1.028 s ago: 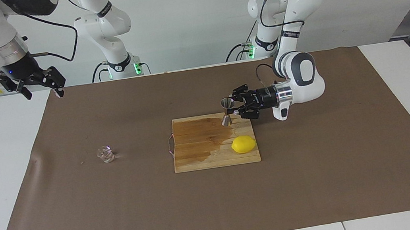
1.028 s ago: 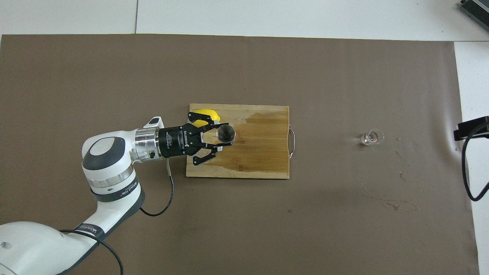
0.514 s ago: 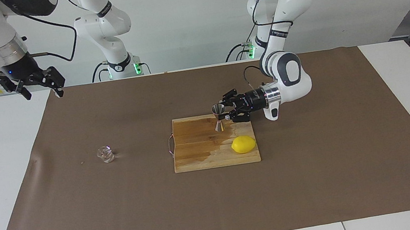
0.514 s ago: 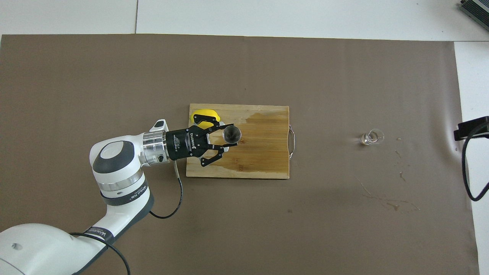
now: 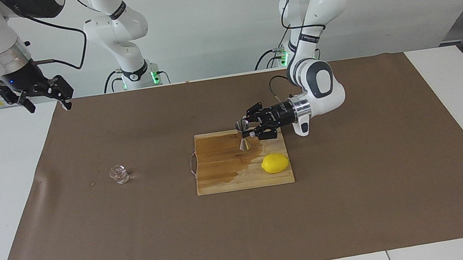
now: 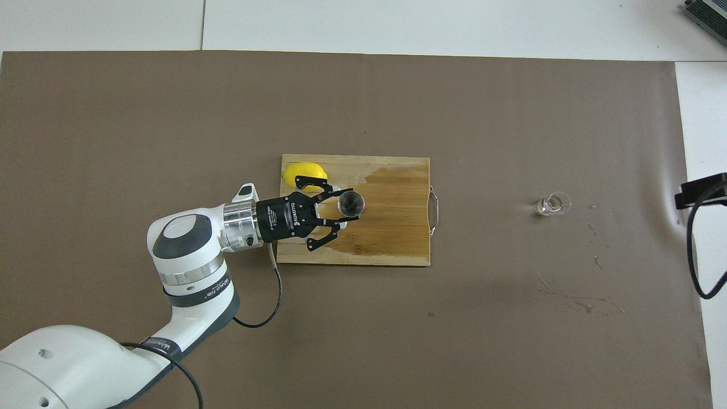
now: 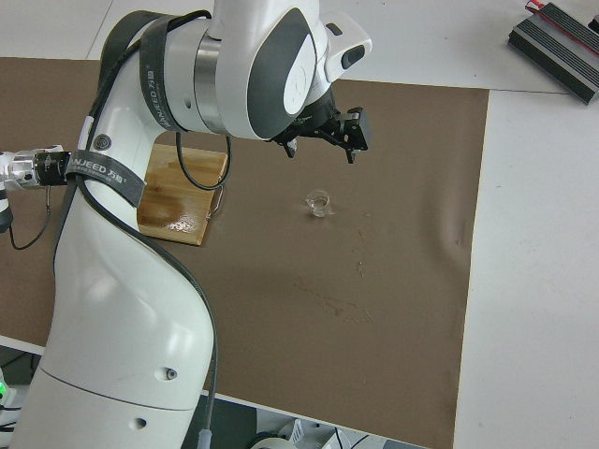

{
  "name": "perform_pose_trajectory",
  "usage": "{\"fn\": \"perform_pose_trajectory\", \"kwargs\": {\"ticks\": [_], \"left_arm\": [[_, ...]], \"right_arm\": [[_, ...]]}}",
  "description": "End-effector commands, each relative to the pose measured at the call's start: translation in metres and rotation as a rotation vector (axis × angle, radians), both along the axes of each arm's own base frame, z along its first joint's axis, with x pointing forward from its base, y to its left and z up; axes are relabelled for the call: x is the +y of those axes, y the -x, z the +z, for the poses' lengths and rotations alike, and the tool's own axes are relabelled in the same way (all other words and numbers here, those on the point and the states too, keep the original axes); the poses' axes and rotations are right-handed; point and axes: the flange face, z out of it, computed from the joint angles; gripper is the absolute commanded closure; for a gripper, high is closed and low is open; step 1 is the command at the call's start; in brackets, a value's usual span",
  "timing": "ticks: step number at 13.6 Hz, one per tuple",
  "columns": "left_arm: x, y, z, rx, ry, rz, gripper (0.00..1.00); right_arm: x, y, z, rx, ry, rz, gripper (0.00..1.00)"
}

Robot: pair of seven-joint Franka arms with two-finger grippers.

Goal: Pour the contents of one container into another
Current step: 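Lower the metal cup onto the middle of the wooden board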

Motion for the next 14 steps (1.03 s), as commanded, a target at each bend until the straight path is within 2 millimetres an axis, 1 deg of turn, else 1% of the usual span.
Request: {"fn": "perform_pose_trajectory", "kwargs": {"ticks": [1, 2, 3, 5, 12, 14], "left_arm": [[-0.009, 0.003, -0.008, -0.011, 0.005, 0.015, 0.69], [-0.009, 0.003, -0.009, -0.009, 0.009, 0.019, 0.69], [-0.009, 0.004, -0.017, -0.013, 0.008, 0.019, 0.69], [-0.011, 0.005, -0.023, -0.025, 0.006, 0.016, 0.69], [-0.014, 0.005, -0.026, -0.026, -0.007, 0.019, 0.69], [-0.013, 0.004, -0.031, -0.019, -0.02, 0.027, 0.69]], "right_arm": [[-0.006, 0.0, -0.001, -0.009, -0.001, 0.024, 0.0], [-0.006, 0.0, -0.001, -0.009, 0.001, 0.024, 0.0], [-0.006, 0.0, -0.001, -0.007, 0.001, 0.024, 0.0], [-0.006, 0.0, -0.001, -0.009, 0.002, 0.024, 0.0], [-0.006, 0.0, -0.002, -0.005, 0.005, 0.025, 0.0], [-0.006, 0.0, -0.002, -0.005, 0.005, 0.032, 0.0]]}}
